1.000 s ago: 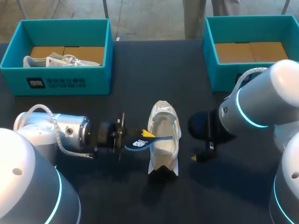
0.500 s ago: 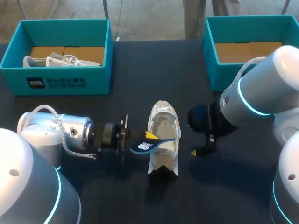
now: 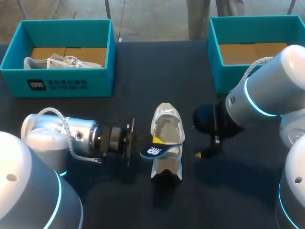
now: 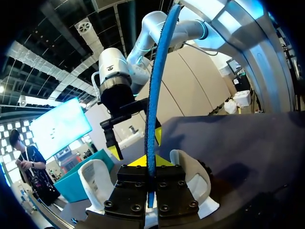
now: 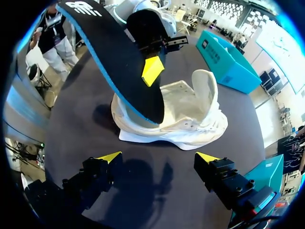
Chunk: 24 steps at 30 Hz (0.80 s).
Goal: Take the shoe out of the shoebox, open the shoe tongue, remove and reinsert the insole, then place the shoe into the shoebox
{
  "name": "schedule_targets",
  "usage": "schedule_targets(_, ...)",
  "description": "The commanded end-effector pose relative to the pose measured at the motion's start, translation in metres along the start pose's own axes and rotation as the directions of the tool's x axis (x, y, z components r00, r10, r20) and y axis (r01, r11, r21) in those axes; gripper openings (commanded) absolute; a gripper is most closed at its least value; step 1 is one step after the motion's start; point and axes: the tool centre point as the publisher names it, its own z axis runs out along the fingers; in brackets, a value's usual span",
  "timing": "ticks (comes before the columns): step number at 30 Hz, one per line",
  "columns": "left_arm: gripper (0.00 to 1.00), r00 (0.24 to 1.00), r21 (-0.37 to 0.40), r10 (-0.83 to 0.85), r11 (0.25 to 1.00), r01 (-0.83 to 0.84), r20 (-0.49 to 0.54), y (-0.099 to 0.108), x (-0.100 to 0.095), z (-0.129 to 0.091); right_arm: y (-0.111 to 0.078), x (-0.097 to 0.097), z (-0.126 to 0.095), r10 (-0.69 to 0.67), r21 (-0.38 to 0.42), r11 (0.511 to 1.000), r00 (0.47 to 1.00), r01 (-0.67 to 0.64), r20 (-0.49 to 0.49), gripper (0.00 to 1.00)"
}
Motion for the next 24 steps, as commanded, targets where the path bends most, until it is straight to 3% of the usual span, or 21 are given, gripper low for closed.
schedule_targets(1, 0.0, 1.0, -0.017, 0.006, 1.0, -0.006, 0.008, 0.001, 0.003, 0.004, -0.001, 0.001, 0.001, 0.0, -0.002, 1.0, 1.0, 0.0, 0.002, 1.0)
schedule_targets(12, 0.0, 0.999, -0.065, 0.048, 0.997, -0.048, -0.005, 0.01, 0.001, 0.005, -0.001, 0.001, 0.001, 0.0, -0.002, 1.0, 1.0, 0.0, 0.002, 1.0)
schedule_targets(24, 0.0, 0.999, -0.093, 0.044, 0.995, -0.045, -0.016, 0.034, -0.001, 0.001, -0.001, 0.001, 0.001, 0.0, -0.002, 1.0, 1.0, 0.0, 0.002, 1.0)
